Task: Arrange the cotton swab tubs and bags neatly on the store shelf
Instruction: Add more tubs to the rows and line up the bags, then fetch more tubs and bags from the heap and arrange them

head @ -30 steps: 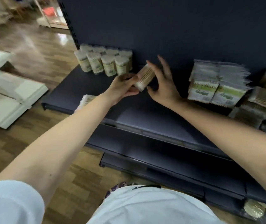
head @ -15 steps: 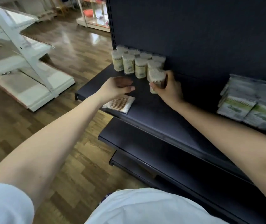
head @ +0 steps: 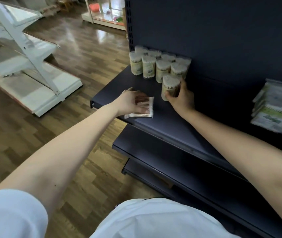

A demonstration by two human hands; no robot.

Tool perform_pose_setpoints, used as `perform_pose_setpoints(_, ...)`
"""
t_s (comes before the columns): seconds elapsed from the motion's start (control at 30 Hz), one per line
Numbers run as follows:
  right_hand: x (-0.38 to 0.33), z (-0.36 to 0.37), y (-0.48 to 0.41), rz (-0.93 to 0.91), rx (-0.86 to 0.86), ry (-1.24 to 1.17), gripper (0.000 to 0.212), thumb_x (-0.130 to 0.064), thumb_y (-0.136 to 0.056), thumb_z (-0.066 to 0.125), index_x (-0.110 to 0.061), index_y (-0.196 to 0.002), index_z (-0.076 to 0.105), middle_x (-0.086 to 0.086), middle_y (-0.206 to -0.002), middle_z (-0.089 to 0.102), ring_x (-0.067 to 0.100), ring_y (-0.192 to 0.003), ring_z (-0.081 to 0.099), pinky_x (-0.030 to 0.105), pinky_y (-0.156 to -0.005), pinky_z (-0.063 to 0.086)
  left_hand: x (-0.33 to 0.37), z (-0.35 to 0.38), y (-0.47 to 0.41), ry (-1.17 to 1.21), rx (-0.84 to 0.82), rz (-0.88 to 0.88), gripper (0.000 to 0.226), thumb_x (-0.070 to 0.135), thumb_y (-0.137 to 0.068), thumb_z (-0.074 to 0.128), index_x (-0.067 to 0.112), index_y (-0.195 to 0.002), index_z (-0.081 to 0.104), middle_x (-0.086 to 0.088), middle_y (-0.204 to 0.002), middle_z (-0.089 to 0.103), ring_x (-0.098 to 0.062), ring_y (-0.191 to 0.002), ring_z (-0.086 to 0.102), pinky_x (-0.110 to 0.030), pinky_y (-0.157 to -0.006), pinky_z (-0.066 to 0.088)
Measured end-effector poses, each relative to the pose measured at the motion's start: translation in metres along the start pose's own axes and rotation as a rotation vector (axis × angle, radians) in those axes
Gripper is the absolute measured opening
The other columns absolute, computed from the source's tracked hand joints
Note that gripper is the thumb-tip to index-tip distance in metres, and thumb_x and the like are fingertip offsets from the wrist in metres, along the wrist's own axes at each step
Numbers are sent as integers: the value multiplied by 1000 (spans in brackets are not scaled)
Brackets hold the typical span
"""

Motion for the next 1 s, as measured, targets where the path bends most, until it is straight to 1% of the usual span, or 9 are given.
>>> perform_pose_setpoints(0.13, -5, 11, 4, 55, 104, 14, 68, -32, -84, 66, -3, -137, 35, 22, -122, 59, 36, -112, 56, 37, -86, 46, 0, 8, -8, 127, 32, 7, 75, 58, -66, 71, 26, -131, 53, -1, -130, 55, -19, -125, 46, -25, -97, 33)
perform_pose_setpoints(0.23, -9, 20, -1, 63, 78, -26, 64, -29, -83, 67, -2, -134, 39, 20, -124, 58, 34, -114, 55, 35, -88, 45, 2, 11, -11, 170, -31, 73, 71, 53, -72, 73, 24, -133, 52, -2, -137, 51, -19, -128, 45, -26, -102, 32)
perform_pose_setpoints(0.33, -9, 29, -6, 46, 96, -17, 65, -28, -83, 67, -4, -137, 40, 19, -137, 47, 30, -125, 46, 29, -98, 36, -4, 15, -9, 215, 5, 89, 77, 70, -67, 57, 26, -130, 54, 0, -134, 52, -17, -126, 44, -29, -105, 33)
perform_pose_setpoints(0.43, -10, 35, -9, 71, 111, -8, 66, -29, -84, 66, -8, -140, 37, 17, -141, 44, 29, -128, 44, 31, -101, 35, -10, 23, -5, 250, 135, 57, 69, 65, -72, 47, 25, -128, 55, 2, -131, 54, -15, -126, 45, -19, -98, 31)
perform_pose_setpoints(0.57, -16, 40, -15, 102, 156, -21, 54, -33, -82, 67, -11, -127, 46, 9, -123, 61, 30, -112, 57, 38, -84, 46, -11, 30, -5, 202, 219, 52, 68, 63, -70, 40, 28, -128, 53, 5, -131, 54, -14, -126, 43, -28, -98, 36)
perform_pose_setpoints(0.7, -17, 46, -19, 145, 201, 1, 47, -39, -81, 67, -13, -117, 51, 5, -118, 64, 29, -109, 57, 41, -82, 49, -11, 33, -5, 180, 261, 40, 62, 60, -75, 43, 28, -127, 53, 6, -131, 53, -13, -126, 43, -30, -96, 39)
perform_pose_setpoints(0.83, -14, 49, -22, 150, 228, 36, 43, -39, -81, 67, -13, -113, 56, 6, -114, 65, 27, -107, 59, 38, -81, 49, -12, 33, -6, 160, 281, 40, 56, 54, -78, 47, 29, -128, 52, 6, -133, 53, -14, -128, 42, -31, -96, 38)
perform_pose_setpoints(0.93, -13, 50, -24, 154, 238, 64, 38, -40, -81, 67, -12, -106, 61, 7, -110, 66, 25, -105, 59, 32, -79, 45, -12, 32, -6, 157, 263, 60, 65, 62, -75, 43, 28, -129, 51, 6, -134, 52, -15, -128, 41, -32, -97, 38)
perform_pose_setpoints(1.0, -11, 49, -23, 161, 250, 27, 37, -40, -80, 68, -11, -103, 62, 7, -107, 67, 23, -101, 61, 27, -75, 43, -12, 31, -5, 160, 246, 76, 67, 65, -77, 50, 27, -132, 49, 6, -137, 50, -15, -130, 39, -33, -99, 38)
Point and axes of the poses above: each hand's wrist, its own y-axis away from the middle knuckle, its own z-axis out of the palm, x = y × z, the point moved 1 cm from there along -y, towards the middle knuckle
